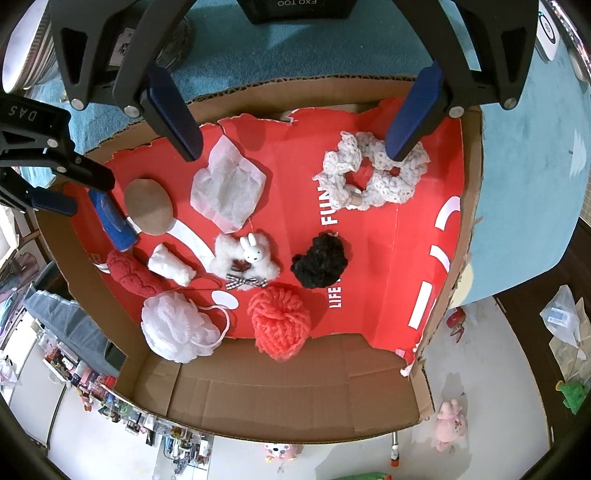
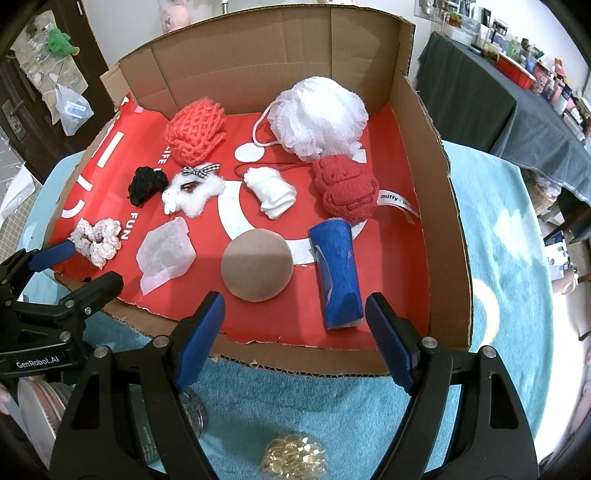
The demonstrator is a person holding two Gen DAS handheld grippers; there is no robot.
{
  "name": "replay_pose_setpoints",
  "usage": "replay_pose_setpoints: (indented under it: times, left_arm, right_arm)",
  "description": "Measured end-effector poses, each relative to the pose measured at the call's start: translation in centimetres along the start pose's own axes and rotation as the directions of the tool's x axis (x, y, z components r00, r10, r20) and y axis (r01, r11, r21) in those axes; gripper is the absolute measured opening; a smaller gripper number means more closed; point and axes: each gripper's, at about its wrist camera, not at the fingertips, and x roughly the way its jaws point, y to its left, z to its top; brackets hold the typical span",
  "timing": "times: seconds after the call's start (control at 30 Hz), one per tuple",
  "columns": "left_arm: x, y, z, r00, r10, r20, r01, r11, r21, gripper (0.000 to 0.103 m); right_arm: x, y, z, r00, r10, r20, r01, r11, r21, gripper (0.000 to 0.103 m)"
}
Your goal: Organize soft objects
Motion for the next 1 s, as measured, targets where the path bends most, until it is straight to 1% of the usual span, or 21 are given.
replay_pose_setpoints:
  times: [0.63,0.77,0.87,1.0]
  left_arm:
    - [-0.1,0.0,0.1,1.000,0.003,0.007,-0.003,1.000,-0.009,0.101]
    - [-0.5,0.4,0.3,1.000,0.007,0.020,-0.006,1.000,-0.028,0.101]
    - [-1.6,1.0,0.5,0.999,-0.005,0.043,0.008,0.998,-0.054,0.101]
    - [-5.3,2.3,0.6,0.992,0.018,0.128,-0.007,0.996,-0.088,0.101]
  right_arm:
    - [-0.1,0.1,0.2,1.000,-0.005,0.000,0.005,1.000,-0.003,0.078]
    - [-0.3,0.3,0.3,1.000,-0.008,0.022,0.008,1.000,-0.023,0.078]
    - [-1.0,0.0,0.4,0.998,-0.014,0.059,0.015,1.000,-0.008,0.078]
    - [-3.5,-0.9,0.6,0.994,0.007,0.108,-0.009,1.000,0.019,0.078]
